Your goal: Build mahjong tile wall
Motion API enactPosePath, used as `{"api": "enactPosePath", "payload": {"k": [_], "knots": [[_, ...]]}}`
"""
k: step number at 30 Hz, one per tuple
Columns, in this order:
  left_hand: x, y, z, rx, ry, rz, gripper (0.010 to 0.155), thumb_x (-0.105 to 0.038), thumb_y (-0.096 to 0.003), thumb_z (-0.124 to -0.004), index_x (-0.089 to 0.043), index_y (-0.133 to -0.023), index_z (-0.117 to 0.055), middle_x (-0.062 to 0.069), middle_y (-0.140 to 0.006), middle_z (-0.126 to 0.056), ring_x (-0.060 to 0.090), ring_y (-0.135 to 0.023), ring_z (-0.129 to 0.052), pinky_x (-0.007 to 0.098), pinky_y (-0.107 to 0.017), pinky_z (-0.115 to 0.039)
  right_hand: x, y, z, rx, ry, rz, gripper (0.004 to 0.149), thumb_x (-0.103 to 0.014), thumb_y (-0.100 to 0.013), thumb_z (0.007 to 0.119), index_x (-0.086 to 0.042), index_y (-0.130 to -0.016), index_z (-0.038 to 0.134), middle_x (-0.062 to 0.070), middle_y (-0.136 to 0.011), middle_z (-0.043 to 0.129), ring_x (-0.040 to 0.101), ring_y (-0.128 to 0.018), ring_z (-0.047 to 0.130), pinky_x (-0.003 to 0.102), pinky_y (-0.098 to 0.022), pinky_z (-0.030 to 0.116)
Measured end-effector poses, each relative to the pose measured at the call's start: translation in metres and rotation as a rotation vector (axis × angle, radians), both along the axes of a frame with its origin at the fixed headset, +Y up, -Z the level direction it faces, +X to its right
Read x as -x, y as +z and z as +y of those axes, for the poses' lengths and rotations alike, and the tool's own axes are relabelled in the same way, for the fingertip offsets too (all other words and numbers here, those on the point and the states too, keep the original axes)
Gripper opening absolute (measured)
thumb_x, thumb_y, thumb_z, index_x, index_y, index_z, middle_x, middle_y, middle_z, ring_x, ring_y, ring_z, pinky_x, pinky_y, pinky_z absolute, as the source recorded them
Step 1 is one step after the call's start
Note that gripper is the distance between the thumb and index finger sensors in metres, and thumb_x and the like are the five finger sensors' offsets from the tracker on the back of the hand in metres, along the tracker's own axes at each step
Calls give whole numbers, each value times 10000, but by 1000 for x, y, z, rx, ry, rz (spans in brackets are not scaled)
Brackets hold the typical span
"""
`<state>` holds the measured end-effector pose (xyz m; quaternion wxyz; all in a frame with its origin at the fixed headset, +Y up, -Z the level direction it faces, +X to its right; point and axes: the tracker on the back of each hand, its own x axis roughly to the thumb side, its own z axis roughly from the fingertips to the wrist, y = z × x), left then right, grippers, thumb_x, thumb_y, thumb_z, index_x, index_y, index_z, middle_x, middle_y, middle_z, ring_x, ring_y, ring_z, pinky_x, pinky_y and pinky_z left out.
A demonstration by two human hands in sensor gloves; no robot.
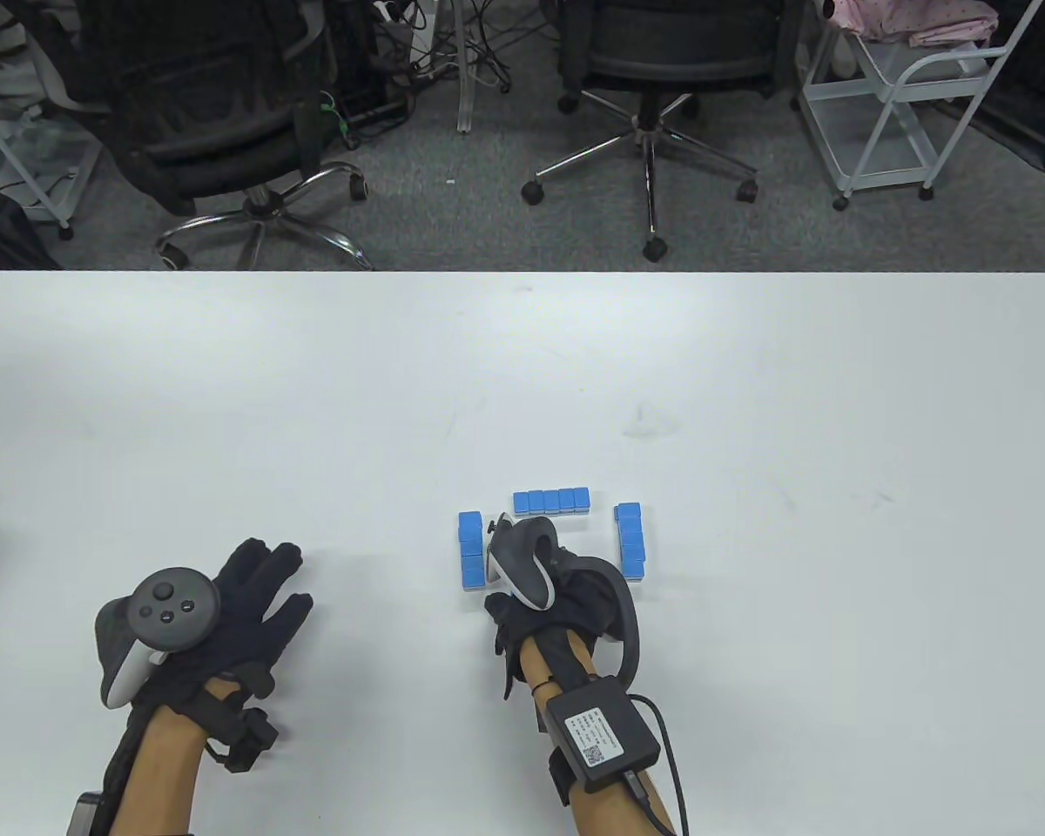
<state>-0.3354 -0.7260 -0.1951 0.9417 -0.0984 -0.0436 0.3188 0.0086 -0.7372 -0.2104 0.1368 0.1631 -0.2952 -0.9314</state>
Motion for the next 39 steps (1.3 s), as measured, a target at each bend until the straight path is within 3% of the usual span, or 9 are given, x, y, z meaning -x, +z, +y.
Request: {"api": "enactPosePath", "payload": {"k": [6,11,16,20,22,30,33,35,39], "knots": [[0,0,0,1,-2,-2,713,-596,-492,-633,-295,-1121,-487,133,-1183,-286,448,-1064,-440,691,-752,-403,0,-2,8,24,-2,-3,1005,-849,-245,472,-215,-1018,365,231,-1014,633,433,-849,829,569,-591,755],[0,0,-1,4,-1,0,717,-596,-492,-633,-291,-1124,-487,132,-1184,-288,449,-1064,-438,691,-753,-400,-14,-5,46,-84,-44,9,965,-824,-257,491,-227,-1011,418,209,-1007,665,426,-839,841,576,-589,750],[-1,0,-2,1,-3,5,715,-597,-491,-631,-299,-1123,-484,126,-1186,-286,444,-1070,-423,695,-755,-382,-53,5,92,-369,-171,64,853,-756,-295,554,-238,-973,540,159,-971,744,417,-811,865,583,-584,747],[-2,-1,-4,0,-23,17,717,-598,-489,-631,-303,-1125,-479,117,-1189,-275,441,-1078,-385,699,-758,-345,-102,17,104,-600,-221,93,769,-699,-324,608,-250,-948,587,97,-958,774,397,-845,841,591,-636,703],[-2,-2,-5,0,-39,25,717,-600,-489,-629,-307,-1125,-476,111,-1190,-269,438,-1082,-364,699,-759,-322,-115,-17,96,-708,-226,70,743,-676,-333,625,-255,-944,593,81,-972,763,387,-885,802,595,-679,655],[-2,-2,-11,3,-114,56,715,-605,-486,-627,-330,-1126,-462,87,-1197,-249,419,-1101,-288,700,-763,-257,-197,-4,18,-914,-227,-46,742,-656,-331,634,-301,-975,531,41,-1107,584,351,-1049,537,583,-784,443],[-2,-1,-11,3,-124,57,716,-604,-486,-627,-332,-1126,-460,82,-1198,-239,411,-1104,-276,700,-762,-240,-203,-12,7,-732,-172,-26,757,-680,-324,608,-346,-993,486,6,-1164,403,312,-1094,371,579,-795,284],[-3,0,-12,-2,-147,59,714,-605,-484,-627,-337,-1125,-460,78,-1198,-241,406,-1106,-276,700,-762,-238,-207,-13,3,-784,-176,-62,758,-674,-318,612,-362,-996,483,-8,-1173,376,300,-1103,333,585,-794,246],[-5,1,-10,-16,-212,74,715,-605,-483,-626,-343,-1125,-451,70,-1197,-219,402,-1110,-232,698,-761,-216,-218,-14,-7,-711,-246,-111,773,-676,-318,608,-361,-1009,464,12,-1177,332,312,-1098,280,585,-784,208]]}}
